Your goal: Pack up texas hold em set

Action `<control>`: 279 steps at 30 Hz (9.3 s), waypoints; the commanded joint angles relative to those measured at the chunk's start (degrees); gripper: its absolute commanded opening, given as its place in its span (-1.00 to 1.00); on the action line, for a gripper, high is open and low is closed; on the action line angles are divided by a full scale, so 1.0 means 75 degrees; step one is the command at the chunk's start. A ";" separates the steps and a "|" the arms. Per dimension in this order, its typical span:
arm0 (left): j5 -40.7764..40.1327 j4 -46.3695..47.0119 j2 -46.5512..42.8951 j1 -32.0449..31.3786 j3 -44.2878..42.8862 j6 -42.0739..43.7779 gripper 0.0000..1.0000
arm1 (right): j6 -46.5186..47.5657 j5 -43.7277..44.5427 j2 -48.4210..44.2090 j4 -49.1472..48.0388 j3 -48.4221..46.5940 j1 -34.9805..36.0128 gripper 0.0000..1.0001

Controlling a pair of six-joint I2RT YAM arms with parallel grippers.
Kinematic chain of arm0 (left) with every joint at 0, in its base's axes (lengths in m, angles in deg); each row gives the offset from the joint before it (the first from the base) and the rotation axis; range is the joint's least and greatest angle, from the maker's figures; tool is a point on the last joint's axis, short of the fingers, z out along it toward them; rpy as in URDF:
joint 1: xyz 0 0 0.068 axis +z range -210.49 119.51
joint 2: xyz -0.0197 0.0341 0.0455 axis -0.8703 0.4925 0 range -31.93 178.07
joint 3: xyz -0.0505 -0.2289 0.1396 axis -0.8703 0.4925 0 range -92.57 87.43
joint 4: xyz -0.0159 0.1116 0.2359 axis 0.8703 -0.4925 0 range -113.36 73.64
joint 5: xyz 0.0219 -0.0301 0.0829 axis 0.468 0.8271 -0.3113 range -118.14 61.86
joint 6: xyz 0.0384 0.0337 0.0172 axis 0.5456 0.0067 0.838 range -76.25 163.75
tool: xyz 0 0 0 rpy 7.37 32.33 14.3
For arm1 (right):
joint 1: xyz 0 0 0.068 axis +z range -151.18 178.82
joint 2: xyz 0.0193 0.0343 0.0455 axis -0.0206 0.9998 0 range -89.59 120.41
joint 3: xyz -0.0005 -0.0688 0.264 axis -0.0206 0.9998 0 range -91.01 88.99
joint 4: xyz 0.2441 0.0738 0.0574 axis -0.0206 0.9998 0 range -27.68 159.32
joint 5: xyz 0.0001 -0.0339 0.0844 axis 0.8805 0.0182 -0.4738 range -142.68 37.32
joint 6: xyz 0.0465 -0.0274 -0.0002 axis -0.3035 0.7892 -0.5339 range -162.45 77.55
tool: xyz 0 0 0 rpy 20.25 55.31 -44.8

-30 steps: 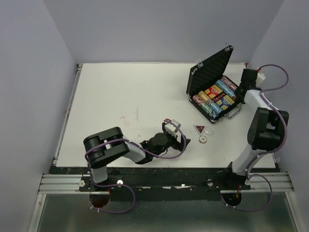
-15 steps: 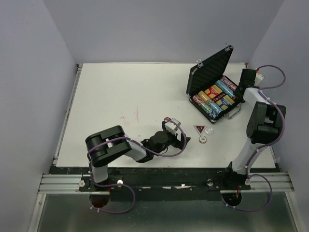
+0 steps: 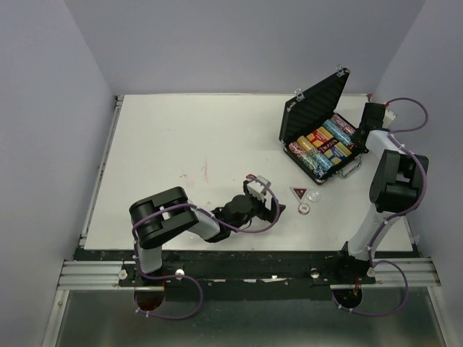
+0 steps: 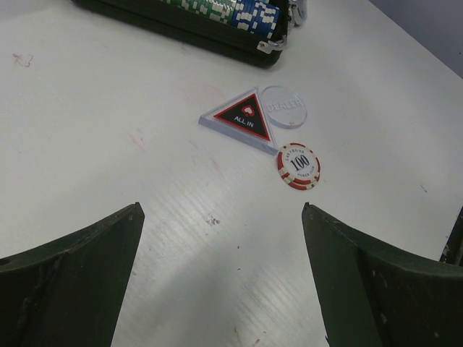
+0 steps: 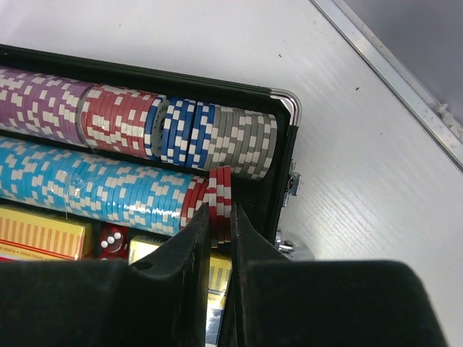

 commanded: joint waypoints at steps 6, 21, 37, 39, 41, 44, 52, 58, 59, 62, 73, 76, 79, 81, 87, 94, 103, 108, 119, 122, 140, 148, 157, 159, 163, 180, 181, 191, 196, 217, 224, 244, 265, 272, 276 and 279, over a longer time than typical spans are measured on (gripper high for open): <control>0.0280 0.0249 0.0175 0.0065 -0.0137 -0.0112 0.97 | -0.0140 -0.0584 0.0073 0.0122 -0.0261 0.0025 -0.42; 0.0385 0.0295 0.0234 0.0124 -0.0161 -0.0182 0.97 | -0.0116 -0.0538 -0.0185 0.0181 -0.0097 0.0014 -0.27; 0.0385 0.0342 0.0234 0.0124 -0.0137 -0.0147 0.98 | -0.0081 -0.0479 -0.0337 0.0205 -0.0062 0.0025 -0.07; 0.0385 0.0307 0.0222 0.0124 -0.0172 -0.0147 0.98 | -0.0093 -0.0479 -0.0419 0.0216 -0.0038 0.0025 0.00; 0.0385 0.0179 0.0222 0.0124 -0.0219 -0.0147 0.97 | -0.0081 -0.0526 -0.0536 0.0205 0.0008 0.0025 0.09; 0.0234 -0.0148 0.0152 0.0054 -0.0360 -0.0100 0.97 | -0.0011 -0.0666 -0.0840 0.0088 0.0184 0.0025 0.21; -0.0879 -0.3051 0.0139 -0.0684 -0.2079 0.0450 0.88 | -0.0256 -0.1767 -0.2245 -0.0065 0.1050 0.0037 0.29; -0.1091 -0.5209 0.0818 -0.1153 -0.3744 0.0544 0.85 | -0.0409 -0.2422 -0.3710 -0.0229 0.2292 0.0037 0.34; -0.1115 -0.5572 0.0959 -0.1200 -0.4060 0.0544 0.83 | -0.0444 -0.2529 -0.3990 -0.0218 0.2456 0.0037 0.34; -0.1290 -0.6533 0.1392 -0.1329 -0.4893 0.0556 0.76 | -0.0479 -0.2764 -0.4636 -0.0217 0.2867 0.0025 0.41; -0.1431 -0.8422 0.2507 -0.1423 -0.6687 0.0416 0.55 | -0.0538 -0.2916 -0.6243 -0.0171 0.3512 0.0037 0.49; -0.1607 -0.8622 0.2612 -0.1412 -0.6840 0.0322 0.53 | -0.0538 -0.2963 -0.6337 -0.0159 0.3618 0.0037 0.49; -0.1666 -0.8774 0.2671 -0.1423 -0.6946 0.0263 0.53 | -0.0515 -0.2975 -0.6360 -0.0159 0.3723 0.0037 0.49; -0.1631 -0.8926 0.2753 -0.1412 -0.7109 0.0251 0.53 | -0.0491 -0.3010 -0.6360 -0.0159 0.3770 0.0025 0.50; -0.1455 -0.9161 0.2976 -0.1377 -0.7438 0.0287 0.46 | -0.0503 -0.3092 -0.6384 -0.0159 0.3852 0.0037 0.50; -0.1115 -0.9279 0.3023 -0.1177 -0.7415 0.0017 0.36 | -0.0515 -0.3163 -0.6442 -0.0147 0.3923 0.0037 0.50; -0.0565 -0.9477 0.3093 -0.0978 -0.7543 -0.0123 0.30 | -0.0468 -0.3162 -0.6466 -0.0112 0.3923 0.0025 0.50; -0.0377 -0.9583 0.3151 -0.0919 -0.7660 -0.0147 0.24 | -0.0444 -0.3139 -0.6454 -0.0100 0.3923 0.0037 0.50; -0.0295 -1.0099 0.3362 -0.0873 -0.7872 -0.0369 -0.13 | -0.0397 -0.3186 -0.6501 -0.0053 0.4005 0.0037 0.49; -0.0166 -0.9982 0.3234 -0.0721 -0.7592 -0.0545 -0.21 | -0.0386 -0.3314 -0.6536 -0.0030 0.4133 0.0037 0.50; 0.0807 -0.7744 0.2226 0.0053 -0.5259 -0.1248 -0.24 | -0.1487 -0.5763 -0.5354 -0.1119 0.6500 0.0399 0.39; 0.0947 -0.7568 0.2156 0.0124 -0.5071 -0.1307 -0.24 | -0.2014 -0.6080 -0.4978 -0.1565 0.7238 0.1232 0.32; 0.1029 -0.7345 0.2062 0.0194 -0.4872 -0.1377 -0.24 | -0.2365 -0.6186 -0.4814 -0.2043 0.7684 0.1420 0.24; 0.1041 -0.7287 0.2038 0.0206 -0.4825 -0.1389 -0.24 | -0.2483 -0.6209 -0.4779 -0.2209 0.7766 0.1443 0.19; 0.1111 -0.7088 0.1991 0.0217 -0.4696 -0.1401 -0.24 | -0.2577 -0.6198 -0.4650 -0.2385 0.7848 0.1502 0.09; 0.1358 -0.6665 0.1874 0.0229 -0.4462 -0.1319 -0.24 | -0.2612 -0.6104 -0.3993 -0.3276 0.8106 0.1584 -0.60; 0.1346 -0.6654 0.1863 0.0229 -0.4438 -0.1319 -0.24 | -0.2601 -0.6081 -0.4028 -0.3264 0.8118 0.1584 -0.64; 0.1287 -0.6396 0.1710 0.0241 -0.4192 -0.1319 0.15 | -0.2437 -0.5846 -0.4602 -0.3054 0.8130 0.1584 -0.99; 0.1252 -0.6033 0.1500 0.0229 -0.3841 -0.1319 0.50 | -0.2355 -0.5647 -0.5047 -0.2889 0.8118 0.1584 -0.99; 0.0304 -0.2998 -0.1031 -0.0310 -0.0783 -0.0288 0.84 | -0.0704 -0.3178 -0.6221 0.0413 0.5015 0.1584 -0.99; -0.0189 -0.2495 -0.1735 -0.0298 -0.0021 -0.0042 0.84 | -0.0046 -0.1500 -0.5377 0.0791 0.3374 0.1257 -0.99; 0.0069 -0.1755 -0.1313 -0.0310 0.0109 0.0204 0.84 | 0.0681 0.0271 -0.2307 -0.0593 0.1322 -0.0056 -0.99; 0.0186 -0.1943 -0.1020 -0.0322 -0.0208 0.0205 0.84 | 0.0716 0.0306 -0.0361 -0.0721 0.0525 -0.0115 -0.99; 0.0268 -0.1919 -0.0973 -0.0322 -0.0231 0.0228 0.84 | 0.0529 0.0189 -0.0103 -0.0546 0.0314 -0.0115 -0.87; 0.0279 -0.1919 -0.0962 -0.0310 -0.0243 0.0240 0.84 | 0.0470 0.0177 -0.0161 -0.0545 0.0337 -0.0115 -0.65; 0.0315 -0.1943 -0.0915 -0.0322 -0.0301 0.0240 0.84 | 0.0458 0.0189 -0.0208 -0.0557 0.0360 -0.0115 -0.55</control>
